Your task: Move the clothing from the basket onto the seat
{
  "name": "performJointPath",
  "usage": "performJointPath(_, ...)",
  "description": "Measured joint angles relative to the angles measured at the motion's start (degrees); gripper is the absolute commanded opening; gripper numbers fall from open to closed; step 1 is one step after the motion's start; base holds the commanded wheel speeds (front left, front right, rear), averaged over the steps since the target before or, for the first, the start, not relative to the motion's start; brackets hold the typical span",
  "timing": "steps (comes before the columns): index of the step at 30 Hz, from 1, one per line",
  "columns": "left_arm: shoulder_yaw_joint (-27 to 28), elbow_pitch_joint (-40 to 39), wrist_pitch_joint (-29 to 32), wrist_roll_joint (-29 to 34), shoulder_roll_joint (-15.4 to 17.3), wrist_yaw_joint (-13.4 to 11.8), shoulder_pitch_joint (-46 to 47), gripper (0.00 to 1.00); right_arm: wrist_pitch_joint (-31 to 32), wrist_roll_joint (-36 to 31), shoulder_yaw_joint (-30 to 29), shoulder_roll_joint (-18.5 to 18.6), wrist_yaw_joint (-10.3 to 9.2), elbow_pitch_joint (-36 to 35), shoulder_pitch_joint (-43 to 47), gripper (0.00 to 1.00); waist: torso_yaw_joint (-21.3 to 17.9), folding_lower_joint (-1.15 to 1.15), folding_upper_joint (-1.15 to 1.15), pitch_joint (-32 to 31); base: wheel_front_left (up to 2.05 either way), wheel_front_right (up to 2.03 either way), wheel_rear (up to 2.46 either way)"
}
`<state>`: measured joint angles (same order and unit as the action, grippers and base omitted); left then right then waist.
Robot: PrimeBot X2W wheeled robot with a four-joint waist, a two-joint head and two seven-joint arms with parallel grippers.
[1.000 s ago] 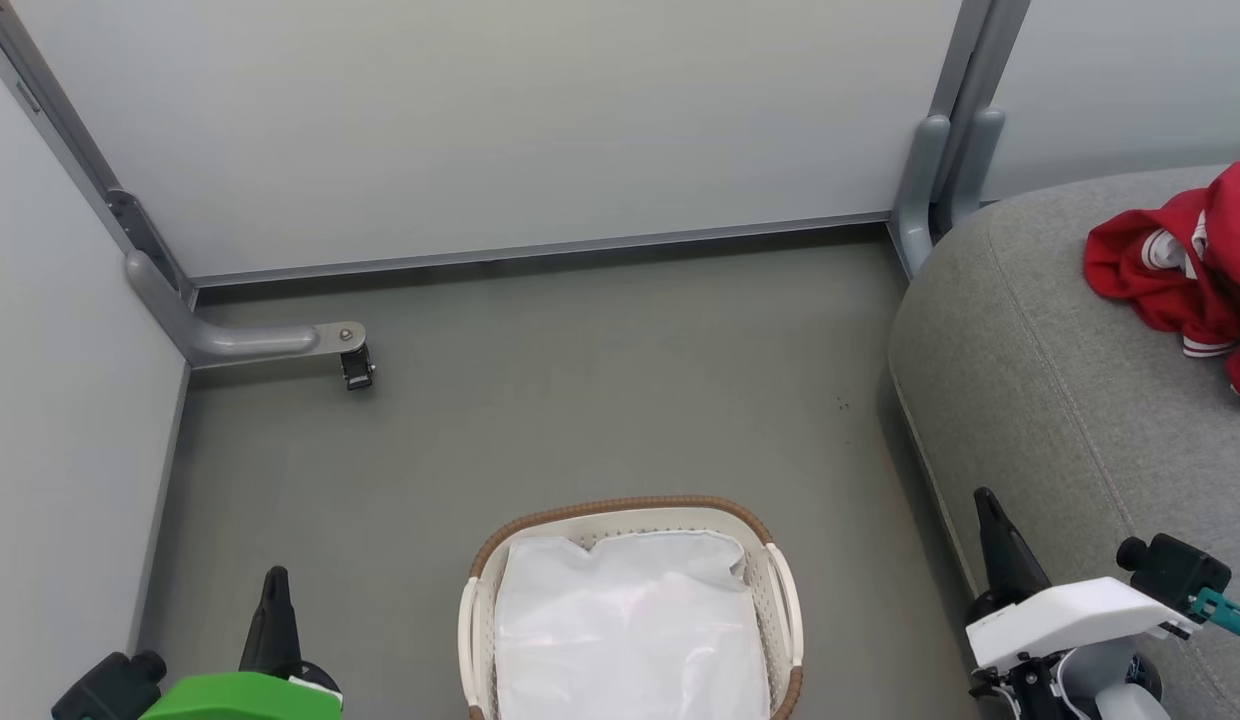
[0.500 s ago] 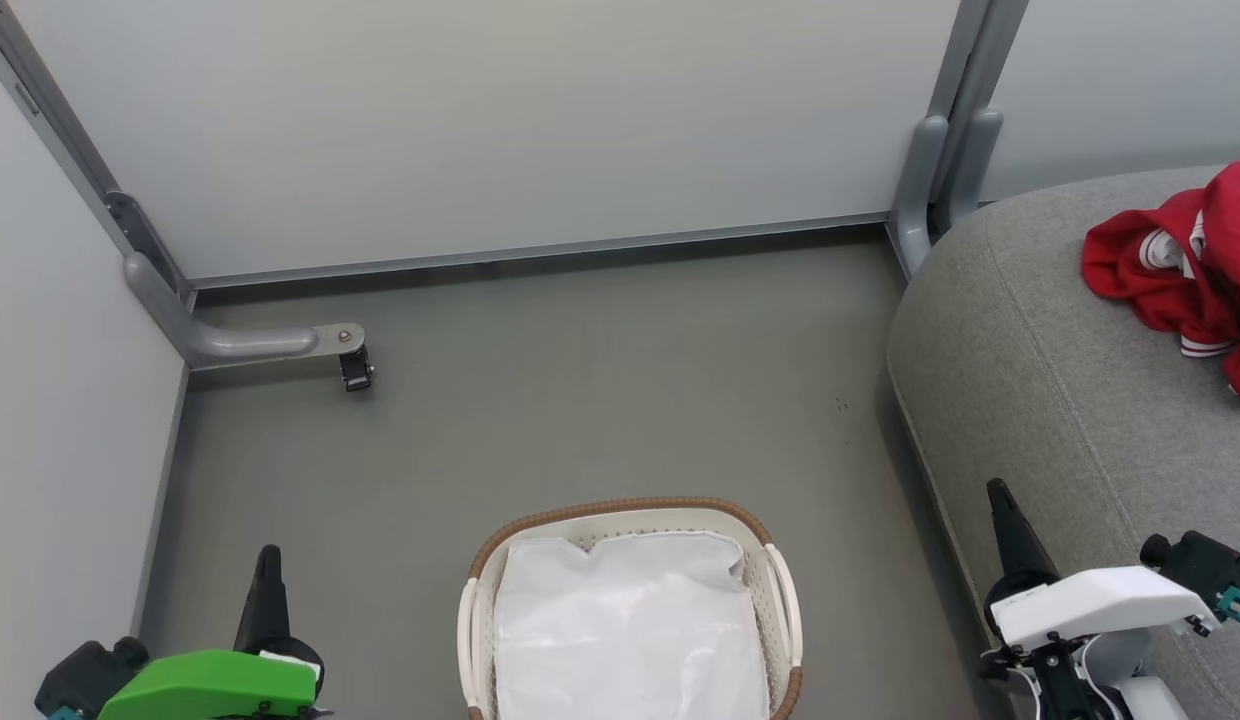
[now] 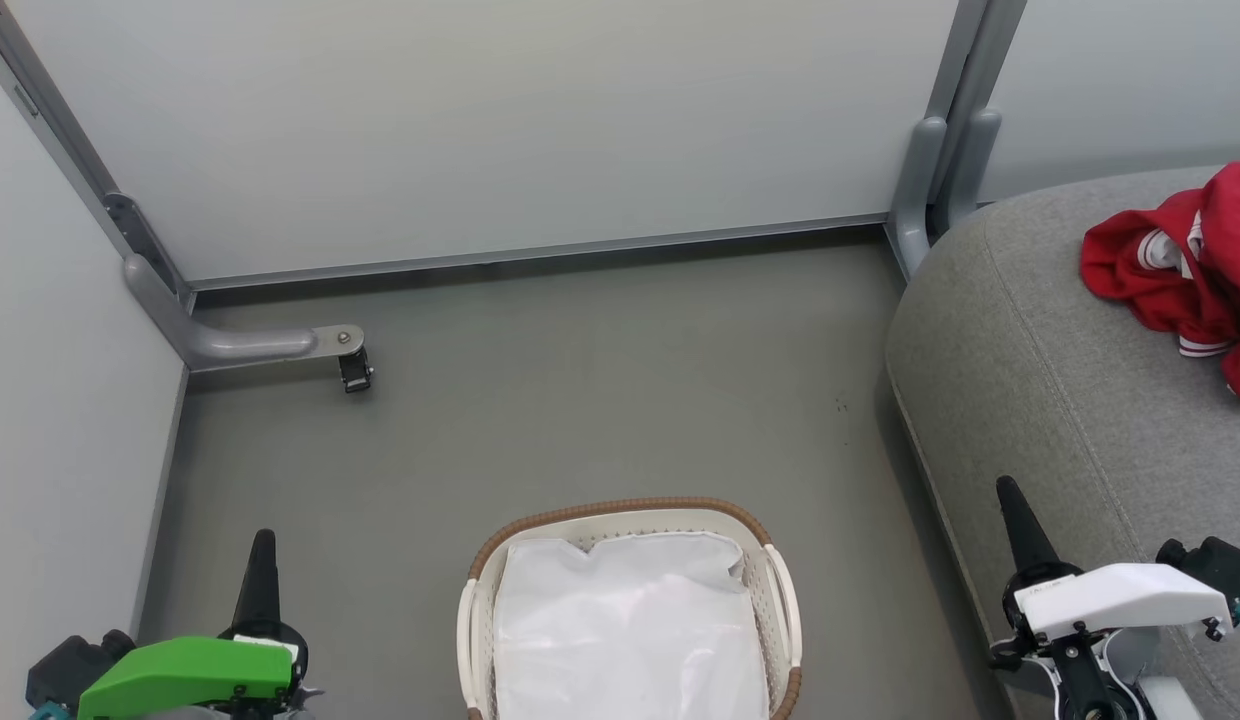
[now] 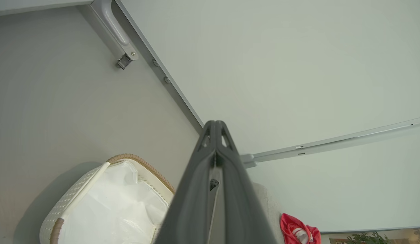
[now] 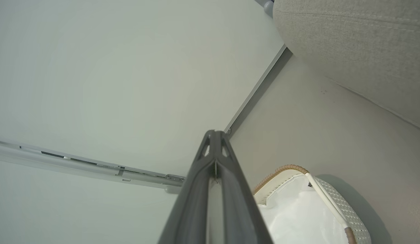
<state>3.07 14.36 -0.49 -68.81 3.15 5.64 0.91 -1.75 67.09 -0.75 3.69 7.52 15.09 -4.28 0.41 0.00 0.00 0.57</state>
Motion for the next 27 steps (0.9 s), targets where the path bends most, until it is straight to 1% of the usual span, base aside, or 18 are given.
performJointPath(10,0.7,-0.1,1.5,-4.7,-0.1,0.4,1.0,0.0,1.4,5.3,-0.8,0.0,0.0,-0.2,-0.3,0.0,-0.1,0.0,0.0,-0.1,0.0,0.0,0.0)
performJointPath(11,0.8,-0.1,1.9,-6.2,-0.1,0.5,1.3,0.0,1.8,6.8,-1.0,0.0,0.0,-0.3,-0.4,0.0,-0.1,0.0,0.0,-0.1,0.0,0.0,0.0)
performJointPath(15,1.1,-0.1,2.5,-8.1,-0.1,0.7,1.9,0.0,2.5,9.2,-1.5,0.0,0.0,-0.4,-0.6,0.0,-0.1,0.0,0.0,-0.1,0.0,0.0,0.0)
performJointPath(27,2.0,-0.1,4.0,-13.3,-0.2,1.0,2.8,0.0,4.0,14.8,-2.5,0.0,-0.01,-0.6,-1.0,0.0,-0.2,0.0,0.0,-0.2,0.0,0.0,0.0)
